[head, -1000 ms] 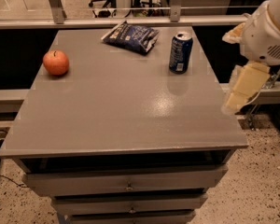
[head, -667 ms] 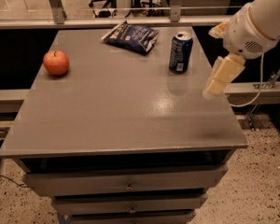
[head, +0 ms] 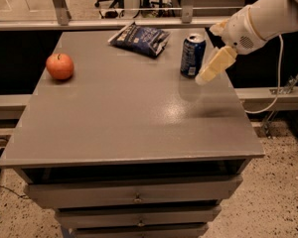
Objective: Knock pepsi can over
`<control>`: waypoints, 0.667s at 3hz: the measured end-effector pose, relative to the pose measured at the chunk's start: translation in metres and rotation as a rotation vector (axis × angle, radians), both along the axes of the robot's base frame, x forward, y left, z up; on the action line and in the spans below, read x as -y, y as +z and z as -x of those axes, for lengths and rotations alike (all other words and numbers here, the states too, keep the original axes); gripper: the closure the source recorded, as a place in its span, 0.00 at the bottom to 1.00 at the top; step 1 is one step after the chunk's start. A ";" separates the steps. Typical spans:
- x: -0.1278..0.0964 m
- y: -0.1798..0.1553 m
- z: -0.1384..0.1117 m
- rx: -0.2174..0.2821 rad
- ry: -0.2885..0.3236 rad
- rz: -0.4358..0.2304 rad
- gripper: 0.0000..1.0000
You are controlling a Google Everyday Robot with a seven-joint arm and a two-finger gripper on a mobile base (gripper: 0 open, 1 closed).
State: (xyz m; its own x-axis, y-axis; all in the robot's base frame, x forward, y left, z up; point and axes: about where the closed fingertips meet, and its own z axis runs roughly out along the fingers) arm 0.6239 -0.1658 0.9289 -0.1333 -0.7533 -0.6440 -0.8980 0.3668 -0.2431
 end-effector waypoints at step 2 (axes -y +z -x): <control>-0.013 -0.010 -0.049 -0.017 0.025 -0.246 0.00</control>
Offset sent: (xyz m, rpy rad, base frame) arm 0.0667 0.0102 -0.0090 0.3502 0.0241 0.0371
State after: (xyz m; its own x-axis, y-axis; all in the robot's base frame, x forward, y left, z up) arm 0.6731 -0.1531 0.9192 -0.1293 -0.5771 -0.8063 -0.9107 0.3908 -0.1336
